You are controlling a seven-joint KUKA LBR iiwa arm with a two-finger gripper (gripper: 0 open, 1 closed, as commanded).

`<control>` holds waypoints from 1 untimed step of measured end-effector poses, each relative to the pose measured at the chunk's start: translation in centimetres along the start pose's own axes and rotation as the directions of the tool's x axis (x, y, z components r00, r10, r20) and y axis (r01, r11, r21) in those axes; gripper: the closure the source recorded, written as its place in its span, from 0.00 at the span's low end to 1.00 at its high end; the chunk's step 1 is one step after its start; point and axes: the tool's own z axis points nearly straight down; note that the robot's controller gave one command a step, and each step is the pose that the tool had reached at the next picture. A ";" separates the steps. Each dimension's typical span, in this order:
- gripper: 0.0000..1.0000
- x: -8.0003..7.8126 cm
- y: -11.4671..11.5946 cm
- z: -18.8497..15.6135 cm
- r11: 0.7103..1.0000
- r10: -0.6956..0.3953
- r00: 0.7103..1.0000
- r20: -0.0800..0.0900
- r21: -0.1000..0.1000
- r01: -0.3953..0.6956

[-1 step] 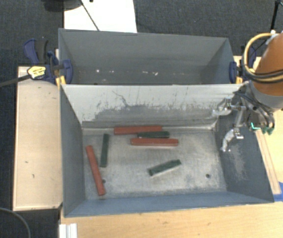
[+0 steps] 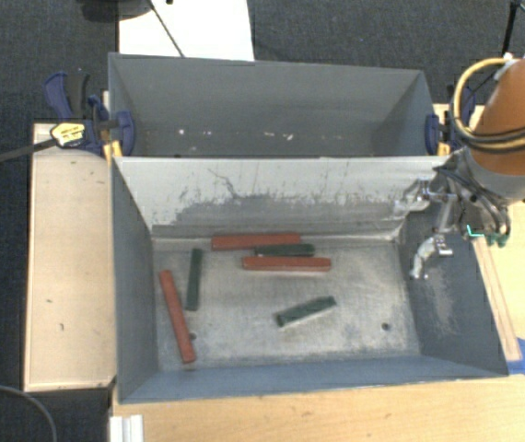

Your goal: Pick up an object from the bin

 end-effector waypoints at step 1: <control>0.00 -0.9 0.8 3.9 0.998 -0.056 0.998 0.007 0.002 0.056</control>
Offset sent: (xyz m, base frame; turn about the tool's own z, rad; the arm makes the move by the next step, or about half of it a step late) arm -0.0061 0.0515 -0.1371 0.1512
